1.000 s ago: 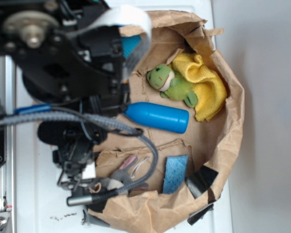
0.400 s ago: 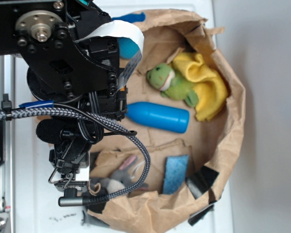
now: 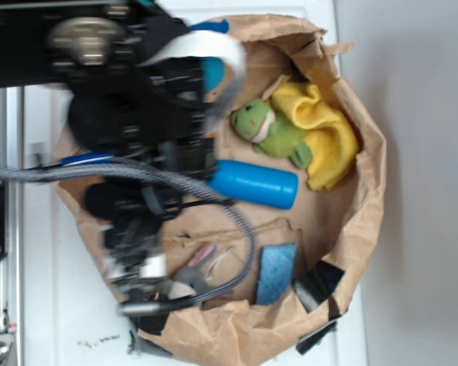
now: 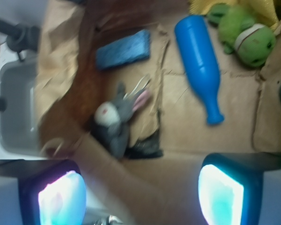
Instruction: Grab the gray animal.
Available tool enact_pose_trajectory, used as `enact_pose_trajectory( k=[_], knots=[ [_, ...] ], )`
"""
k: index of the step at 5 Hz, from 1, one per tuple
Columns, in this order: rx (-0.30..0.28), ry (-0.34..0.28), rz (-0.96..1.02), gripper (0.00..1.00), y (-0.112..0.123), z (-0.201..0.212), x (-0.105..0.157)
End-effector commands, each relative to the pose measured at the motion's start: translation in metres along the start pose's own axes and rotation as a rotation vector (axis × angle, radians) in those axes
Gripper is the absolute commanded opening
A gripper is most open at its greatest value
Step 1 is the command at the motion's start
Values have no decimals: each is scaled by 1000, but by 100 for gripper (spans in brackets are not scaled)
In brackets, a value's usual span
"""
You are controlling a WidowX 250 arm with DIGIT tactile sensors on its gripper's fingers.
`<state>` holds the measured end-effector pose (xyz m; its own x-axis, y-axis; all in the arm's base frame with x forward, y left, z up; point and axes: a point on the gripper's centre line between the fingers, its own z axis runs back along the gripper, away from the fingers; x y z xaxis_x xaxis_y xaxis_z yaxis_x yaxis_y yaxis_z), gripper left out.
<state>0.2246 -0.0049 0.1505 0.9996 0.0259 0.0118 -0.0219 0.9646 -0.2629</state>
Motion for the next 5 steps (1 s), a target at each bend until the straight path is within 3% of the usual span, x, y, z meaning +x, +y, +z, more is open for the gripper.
enact_pose_trajectory(
  k=[1,2,3,4,5],
  knots=[
    [84,-87,166,100,26,-14,40],
    [155,-120,202,100,33,-33,42],
    [141,-39,161,100,25,-53,36],
    [86,12,119,100,13,-58,23],
    [43,28,72,100,-1,-57,12]
  ],
)
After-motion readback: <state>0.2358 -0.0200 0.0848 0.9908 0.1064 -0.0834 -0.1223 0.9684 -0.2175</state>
